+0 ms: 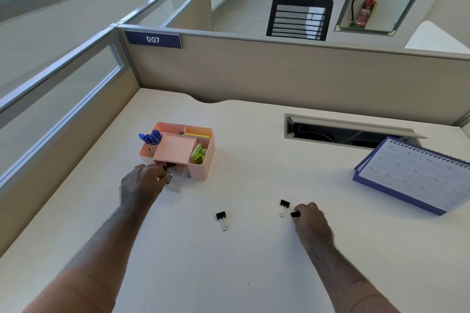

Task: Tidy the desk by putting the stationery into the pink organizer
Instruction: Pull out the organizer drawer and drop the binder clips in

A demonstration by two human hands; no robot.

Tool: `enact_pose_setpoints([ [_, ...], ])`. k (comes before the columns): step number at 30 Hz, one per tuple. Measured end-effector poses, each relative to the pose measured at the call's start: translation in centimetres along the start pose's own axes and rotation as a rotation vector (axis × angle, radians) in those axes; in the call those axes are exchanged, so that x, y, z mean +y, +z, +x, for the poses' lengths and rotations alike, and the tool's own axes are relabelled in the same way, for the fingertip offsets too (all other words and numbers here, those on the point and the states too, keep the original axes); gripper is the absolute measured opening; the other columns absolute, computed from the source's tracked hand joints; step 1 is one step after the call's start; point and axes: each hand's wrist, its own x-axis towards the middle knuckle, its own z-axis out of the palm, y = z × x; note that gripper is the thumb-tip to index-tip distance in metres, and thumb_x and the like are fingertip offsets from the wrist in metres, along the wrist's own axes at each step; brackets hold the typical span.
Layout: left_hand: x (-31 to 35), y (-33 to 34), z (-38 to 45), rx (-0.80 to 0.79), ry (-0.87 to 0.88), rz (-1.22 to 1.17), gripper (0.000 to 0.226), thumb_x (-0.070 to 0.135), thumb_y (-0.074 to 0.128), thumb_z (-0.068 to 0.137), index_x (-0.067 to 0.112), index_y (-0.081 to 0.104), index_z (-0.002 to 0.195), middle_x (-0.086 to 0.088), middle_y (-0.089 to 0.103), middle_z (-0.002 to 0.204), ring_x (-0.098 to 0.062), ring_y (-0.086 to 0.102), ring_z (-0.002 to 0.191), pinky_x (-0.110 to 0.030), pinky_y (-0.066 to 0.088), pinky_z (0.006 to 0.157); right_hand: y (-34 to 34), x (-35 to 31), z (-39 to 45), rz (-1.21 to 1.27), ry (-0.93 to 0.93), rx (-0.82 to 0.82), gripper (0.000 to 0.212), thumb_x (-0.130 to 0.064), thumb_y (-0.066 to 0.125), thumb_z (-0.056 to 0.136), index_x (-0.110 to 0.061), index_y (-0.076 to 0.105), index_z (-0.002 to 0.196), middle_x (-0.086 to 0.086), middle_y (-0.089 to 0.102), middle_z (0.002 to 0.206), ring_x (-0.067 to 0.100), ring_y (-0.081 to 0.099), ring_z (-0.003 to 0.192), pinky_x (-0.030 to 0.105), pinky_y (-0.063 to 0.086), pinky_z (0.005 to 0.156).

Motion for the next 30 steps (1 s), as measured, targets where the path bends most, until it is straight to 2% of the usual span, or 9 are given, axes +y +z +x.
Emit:
enact_pose_setpoints([
  [6, -0.2, 1.2, 1.2, -0.115, -0.012, 0.037, 0.023, 0.036, 0.077, 0.081, 0.028, 0.077, 0.102, 0.008, 0.075, 0.093, -0.01, 0.063, 0.076, -0.026, 0.054, 0.054, -0.2, 0.7, 0.1, 0.085, 0.019, 0.022, 0.004, -0.025, 0.053, 0.09, -0.028, 0.055, 0.093, -0.004, 0.047, 0.096, 0.02, 0.05, 0.095, 0.033, 0.044, 0.064],
  [11, 0.1, 1.2, 2.1, -0.218, -0.026, -0.028, 0.018, 0.034, 0.07, 0.086, 0.026, 0.076, 0.102, 0.004, 0.075, 0.097, -0.014, 0.067, 0.08, -0.031, 0.059, 0.06, -0.8, 1.4, 0.0, 0.214, 0.016, 0.016, 0.016, -0.017, 0.059, 0.084, -0.03, 0.051, 0.078, -0.008, 0.056, 0.089, 0.018, 0.055, 0.085, 0.033, 0.047, 0.067],
  [13, 0.2, 1.1, 2.3, -0.264, -0.036, -0.074, 0.019, 0.036, 0.066, 0.089, 0.024, 0.075, 0.101, 0.004, 0.075, 0.099, -0.014, 0.069, 0.083, -0.032, 0.06, 0.059, -1.2, 1.5, 0.0, 0.334, 0.03, 0.034, 0.019, -0.015, 0.063, 0.08, -0.03, 0.055, 0.073, -0.008, 0.063, 0.086, 0.018, 0.06, 0.081, 0.034, 0.052, 0.066],
  [16, 0.9, 0.4, 2.2, -0.231, -0.031, -0.142, 0.024, 0.036, 0.061, 0.093, 0.024, 0.075, 0.109, 0.005, 0.074, 0.105, -0.014, 0.069, 0.086, -0.029, 0.059, 0.059, -2.2, 0.7, -0.4, 0.584, 0.051, 0.059, 0.012, -0.014, 0.071, 0.079, -0.023, 0.063, 0.077, -0.006, 0.068, 0.08, 0.017, 0.064, 0.074, 0.022, 0.05, 0.057],
  [20, 3.9, -1.0, 0.5, -0.15, 0.022, -0.355, 0.026, 0.032, 0.065, 0.091, 0.022, 0.074, 0.113, 0.003, 0.071, 0.119, -0.015, 0.068, 0.098, -0.027, 0.058, 0.072, -3.3, -1.8, -1.4, 1.012, 0.066, -0.057, 0.009, -0.008, 0.073, 0.081, -0.008, 0.065, 0.085, 0.007, 0.068, 0.079, 0.021, 0.063, 0.068, 0.031, 0.056, 0.063],
  [24, 8.9, -1.8, -2.9, -0.252, 0.094, -0.673, 0.026, 0.033, 0.068, 0.089, 0.02, 0.074, 0.111, 0.001, 0.072, 0.11, 0.001, 0.064, 0.081, -0.007, 0.049, 0.068, -4.0, -4.7, -2.9, 1.385, 0.05, -0.217, 0.017, 0.003, 0.066, 0.085, -0.004, 0.065, 0.1, 0.01, 0.068, 0.085, 0.018, 0.063, 0.07, 0.026, 0.059, 0.068],
  [25, 10.0, -1.7, -3.8, -0.322, 0.101, -0.761, 0.028, 0.034, 0.07, 0.088, 0.02, 0.074, 0.113, 0.002, 0.073, 0.11, 0.0, 0.066, 0.082, -0.009, 0.052, 0.073, -4.1, -5.4, -3.2, 1.421, 0.041, -0.244, 0.017, 0.004, 0.065, 0.085, -0.003, 0.066, 0.101, 0.009, 0.068, 0.085, 0.019, 0.064, 0.071, 0.026, 0.059, 0.069],
  [27, 11.8, -1.4, -5.4, -0.463, 0.066, -0.964, 0.033, 0.031, 0.074, 0.085, 0.02, 0.072, 0.116, 0.002, 0.074, 0.11, -0.004, 0.07, 0.091, -0.024, 0.057, 0.087, -4.1, -6.5, -3.7, 1.46, 0.037, -0.284, 0.017, 0.004, 0.065, 0.085, -0.002, 0.067, 0.101, 0.01, 0.069, 0.085, 0.02, 0.066, 0.073, 0.025, 0.059, 0.069],
  [30, 13.9, -1.2, -7.2, -0.476, -0.026, -1.149, 0.024, 0.021, 0.077, 0.083, 0.018, 0.076, 0.107, 0.001, 0.077, 0.095, -0.007, 0.072, 0.084, -0.031, 0.059, 0.08, -4.0, -7.6, -4.4, 1.502, 0.026, -0.307, 0.019, 0.004, 0.067, 0.084, -0.001, 0.068, 0.101, 0.011, 0.072, 0.086, 0.021, 0.068, 0.077, 0.026, 0.058, 0.071],
])
